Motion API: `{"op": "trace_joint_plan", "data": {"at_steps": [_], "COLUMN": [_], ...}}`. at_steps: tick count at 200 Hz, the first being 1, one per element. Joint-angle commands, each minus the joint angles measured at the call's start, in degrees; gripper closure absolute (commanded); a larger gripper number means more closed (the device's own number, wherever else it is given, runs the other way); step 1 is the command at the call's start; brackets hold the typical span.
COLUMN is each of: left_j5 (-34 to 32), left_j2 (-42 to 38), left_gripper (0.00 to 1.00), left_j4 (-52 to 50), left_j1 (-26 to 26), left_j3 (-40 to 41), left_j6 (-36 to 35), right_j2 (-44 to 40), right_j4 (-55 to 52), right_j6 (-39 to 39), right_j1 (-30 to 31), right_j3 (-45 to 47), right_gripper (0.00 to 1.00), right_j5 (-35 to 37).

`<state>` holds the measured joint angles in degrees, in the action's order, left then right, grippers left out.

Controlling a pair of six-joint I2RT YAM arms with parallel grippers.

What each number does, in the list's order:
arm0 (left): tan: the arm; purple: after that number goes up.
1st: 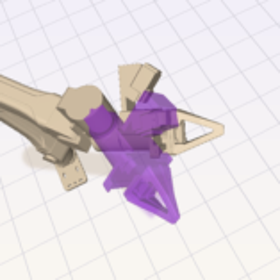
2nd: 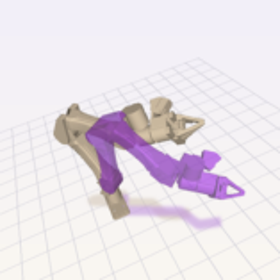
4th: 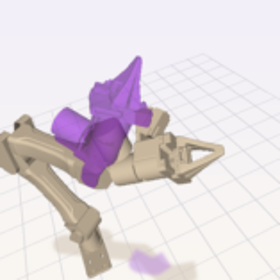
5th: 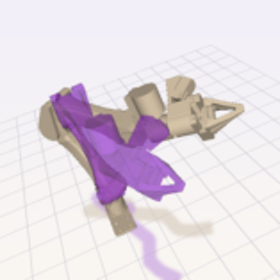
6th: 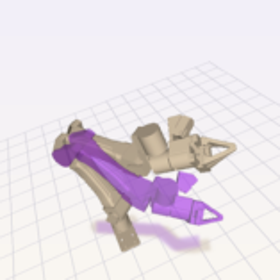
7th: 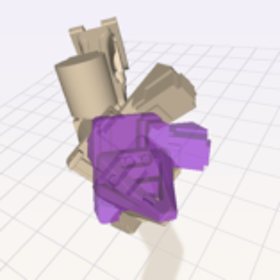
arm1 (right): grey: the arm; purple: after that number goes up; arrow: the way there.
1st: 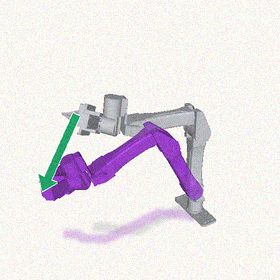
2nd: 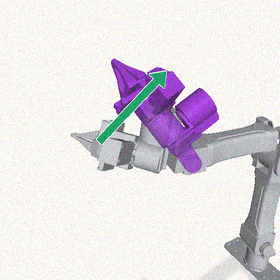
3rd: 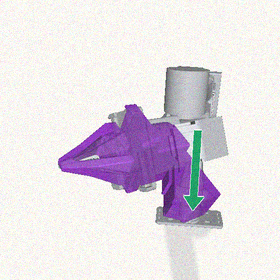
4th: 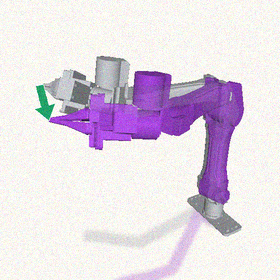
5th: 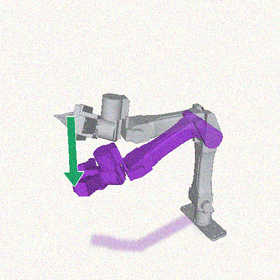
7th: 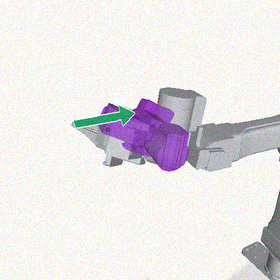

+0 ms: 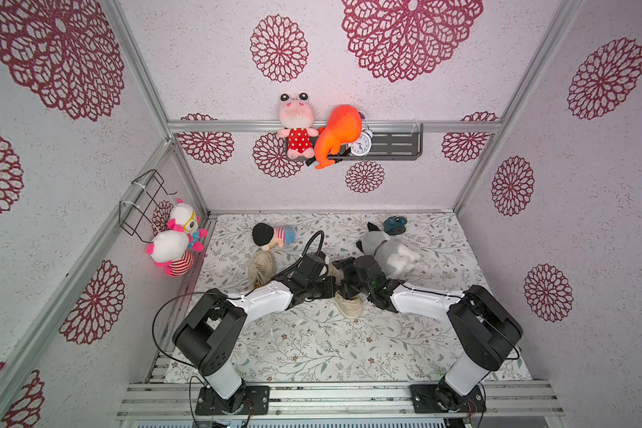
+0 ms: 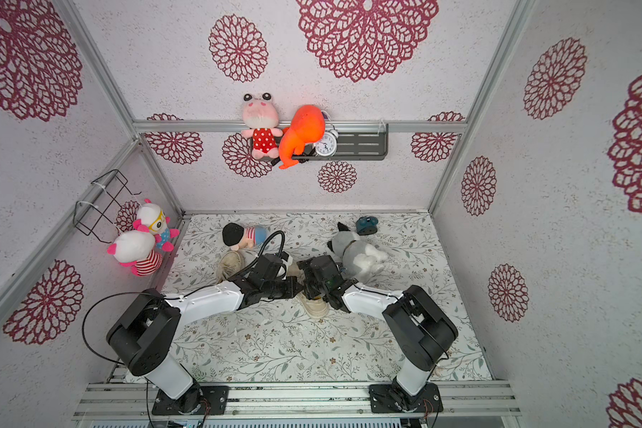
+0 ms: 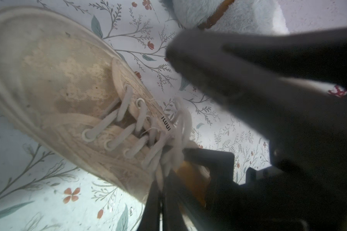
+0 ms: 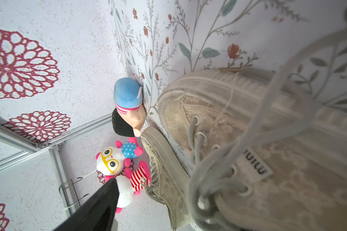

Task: Remove the insole from the shoe
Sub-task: Untie the shoelace on the shoe.

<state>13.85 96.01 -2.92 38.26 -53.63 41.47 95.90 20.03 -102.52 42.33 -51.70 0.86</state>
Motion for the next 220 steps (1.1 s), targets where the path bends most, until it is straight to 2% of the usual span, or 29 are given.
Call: {"op": "trace_joint_plan", "data": {"at_steps": [1, 27, 86, 118, 168, 195, 220], "left_j5": [1.44, 1.74, 3.82, 4.18, 9.07, 12.44, 12.87], "left_j2": [-1.44, -0.83, -0.03, -0.03, 0.97, 1.63, 0.83], "left_gripper": [1.0, 1.0, 1.0, 1.0, 1.0, 1.0, 1.0], "left_j4": [-3.03, -4.12, -4.37, -4.29, -5.1, -6.05, -5.66], "left_j1": [0.32, 0.38, 0.37, -0.11, -2.08, -2.73, -3.1], "left_j3": [-1.06, -1.72, -1.55, -1.07, 0.04, 0.1, 0.23], "left_j6": [-2.37, -4.34, -7.54, -8.77, -10.68, -12.33, -12.6], "right_j2": [-1.63, -2.24, 1.61, 0.59, -3.29, -3.66, -2.5], "right_j4": [10.45, 13.92, 27.95, 32.3, 30.14, 25.41, 25.68], "right_j6": [1.79, 4.76, 8.88, 11.79, 15.89, 16.03, 15.31], "right_j1": [-0.05, -0.22, -1.19, -1.26, -2.68, -2.86, -2.86], "right_j3": [-0.82, -0.08, 1.38, 3.76, 8.22, 9.06, 10.64], "right_gripper": [0.16, 0.17, 0.19, 0.21, 0.24, 0.26, 0.27], "right_j5": [4.76, 6.97, 1.52, 0.34, 1.62, 1.34, 0.52]}}
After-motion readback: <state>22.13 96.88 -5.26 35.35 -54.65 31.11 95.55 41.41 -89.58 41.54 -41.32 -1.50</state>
